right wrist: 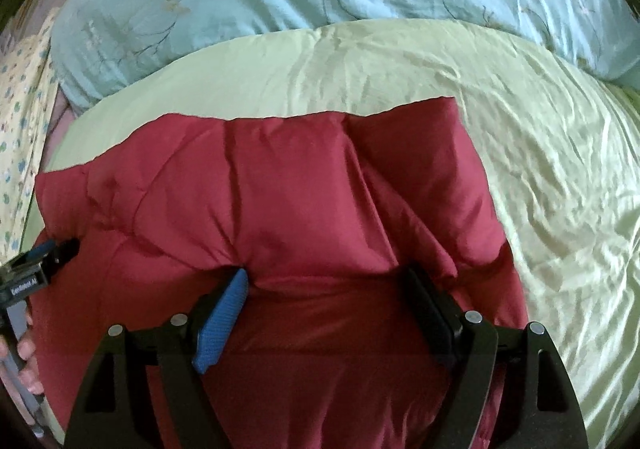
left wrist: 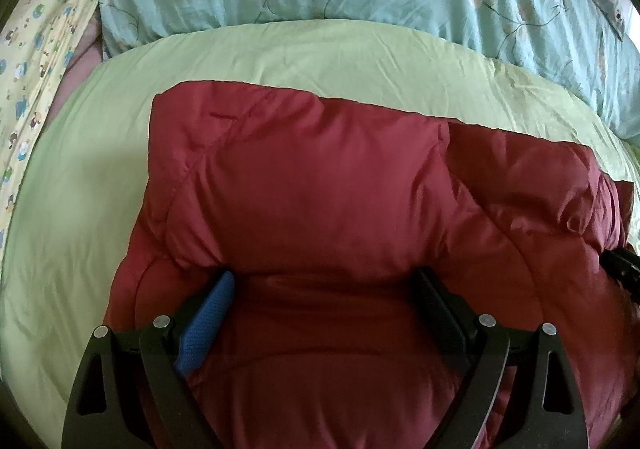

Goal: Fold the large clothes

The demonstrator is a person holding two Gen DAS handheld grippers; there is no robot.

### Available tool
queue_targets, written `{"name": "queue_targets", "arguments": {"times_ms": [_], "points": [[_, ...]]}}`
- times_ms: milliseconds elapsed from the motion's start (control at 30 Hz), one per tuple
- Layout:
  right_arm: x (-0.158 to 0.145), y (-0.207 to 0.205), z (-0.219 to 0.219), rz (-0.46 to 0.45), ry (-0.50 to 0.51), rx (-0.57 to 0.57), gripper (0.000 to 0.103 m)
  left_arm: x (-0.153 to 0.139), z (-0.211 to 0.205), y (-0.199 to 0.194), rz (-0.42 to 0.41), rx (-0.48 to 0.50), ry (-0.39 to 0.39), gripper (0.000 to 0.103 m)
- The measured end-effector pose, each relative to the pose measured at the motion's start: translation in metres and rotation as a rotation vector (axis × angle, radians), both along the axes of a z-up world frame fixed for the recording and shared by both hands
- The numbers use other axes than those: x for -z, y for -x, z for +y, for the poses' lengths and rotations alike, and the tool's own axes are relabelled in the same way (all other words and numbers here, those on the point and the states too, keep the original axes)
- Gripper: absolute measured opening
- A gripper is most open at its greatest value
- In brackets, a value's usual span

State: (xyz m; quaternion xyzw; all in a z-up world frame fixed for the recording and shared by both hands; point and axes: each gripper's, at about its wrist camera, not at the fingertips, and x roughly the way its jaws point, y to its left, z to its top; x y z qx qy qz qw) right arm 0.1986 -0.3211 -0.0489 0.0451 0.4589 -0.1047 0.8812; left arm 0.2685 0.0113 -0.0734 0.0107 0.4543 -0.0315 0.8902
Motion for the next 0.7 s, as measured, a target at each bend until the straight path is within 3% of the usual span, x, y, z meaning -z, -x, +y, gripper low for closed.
{"name": "queue_targets", "arguments": {"times_ms": [700], "points": [[0.0027,0.0028,-0.0106,-0.031,-0.059,0.031,0.081,-0.0001,-0.0011,0.0043,0.0,0.004,-0.009,0.093]]}}
